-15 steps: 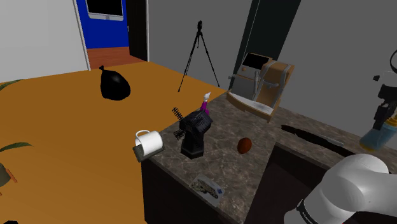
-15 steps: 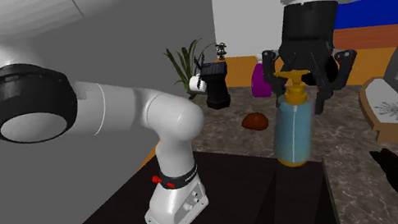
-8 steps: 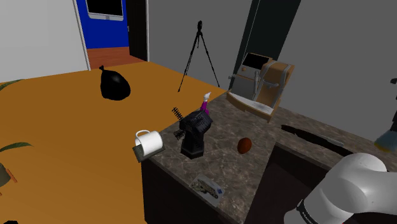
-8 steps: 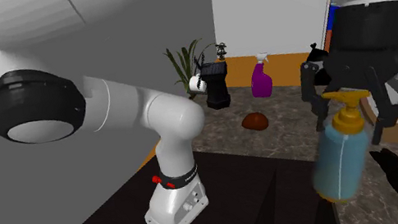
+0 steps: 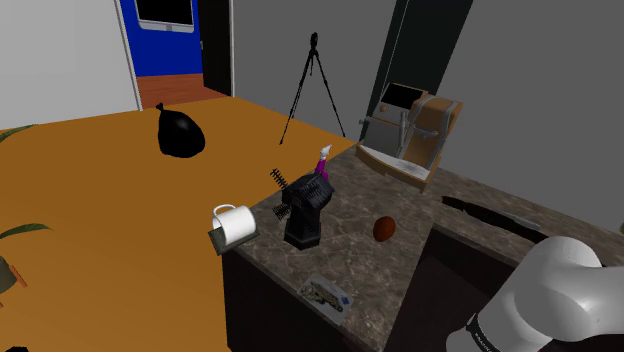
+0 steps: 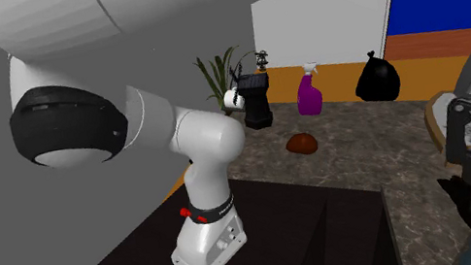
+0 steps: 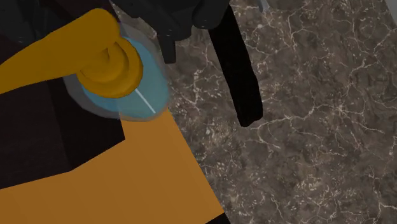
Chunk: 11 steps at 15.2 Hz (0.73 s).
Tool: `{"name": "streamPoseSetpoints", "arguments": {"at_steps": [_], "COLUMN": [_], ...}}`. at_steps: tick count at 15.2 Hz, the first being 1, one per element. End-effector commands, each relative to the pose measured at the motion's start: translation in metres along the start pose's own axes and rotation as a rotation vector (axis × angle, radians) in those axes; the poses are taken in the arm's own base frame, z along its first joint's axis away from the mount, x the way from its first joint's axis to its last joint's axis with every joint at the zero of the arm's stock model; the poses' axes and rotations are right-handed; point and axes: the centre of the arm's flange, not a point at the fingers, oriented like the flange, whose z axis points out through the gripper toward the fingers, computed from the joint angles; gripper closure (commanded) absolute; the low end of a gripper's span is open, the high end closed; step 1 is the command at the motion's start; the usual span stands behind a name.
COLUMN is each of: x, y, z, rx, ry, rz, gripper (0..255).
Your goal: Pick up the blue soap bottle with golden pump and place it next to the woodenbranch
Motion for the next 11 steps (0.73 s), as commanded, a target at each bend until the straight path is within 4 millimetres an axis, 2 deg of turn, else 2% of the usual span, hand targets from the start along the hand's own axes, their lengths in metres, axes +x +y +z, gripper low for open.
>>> {"name": "streamPoseSetpoints", "arguments": {"at_steps": [1,6,11], "x": [-0.011,-0.036,-0.030], "y": [0.025,0.084,0.083], "z": [0.002,0.011,0.037], "rx": [-0.001,-0.001,-0.001], "ry": [-0.001,-0.001,-0.001], "rz": [0.000,0.000,0.000], "gripper": [255,255,255]}}
